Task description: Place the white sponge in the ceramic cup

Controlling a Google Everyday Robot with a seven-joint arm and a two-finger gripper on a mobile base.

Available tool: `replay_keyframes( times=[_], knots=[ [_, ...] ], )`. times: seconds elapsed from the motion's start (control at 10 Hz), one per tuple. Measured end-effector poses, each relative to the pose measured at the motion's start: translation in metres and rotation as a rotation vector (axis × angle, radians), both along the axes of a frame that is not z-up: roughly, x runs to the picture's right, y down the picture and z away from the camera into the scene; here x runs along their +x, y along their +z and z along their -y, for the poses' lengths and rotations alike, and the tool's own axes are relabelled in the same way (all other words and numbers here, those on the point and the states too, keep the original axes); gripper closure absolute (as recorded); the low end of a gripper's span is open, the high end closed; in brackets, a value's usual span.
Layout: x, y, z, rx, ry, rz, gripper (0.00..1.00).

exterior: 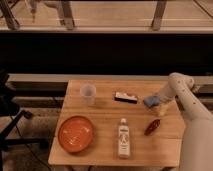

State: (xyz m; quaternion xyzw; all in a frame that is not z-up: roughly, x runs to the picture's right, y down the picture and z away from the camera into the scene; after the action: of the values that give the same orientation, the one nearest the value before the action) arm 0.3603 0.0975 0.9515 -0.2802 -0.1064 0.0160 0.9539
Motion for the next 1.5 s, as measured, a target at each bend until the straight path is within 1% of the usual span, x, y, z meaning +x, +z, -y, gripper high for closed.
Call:
replay_keyframes(
  times=[0.6,0.7,0.8,1.5],
  knots=[
    [-0.0016,0.0001,0.0011,0.003,-0.001,-0.002,0.14],
    [-0.0021,0.0004,0.0012,0.004,0.0,-0.005,0.18],
    [-0.0026,0.0009,0.0014,0.006,0.0,-0.008,0.19],
    [-0.0037,-0.002,0.0039,0.006,0.002,-0.005,0.19]
  ],
)
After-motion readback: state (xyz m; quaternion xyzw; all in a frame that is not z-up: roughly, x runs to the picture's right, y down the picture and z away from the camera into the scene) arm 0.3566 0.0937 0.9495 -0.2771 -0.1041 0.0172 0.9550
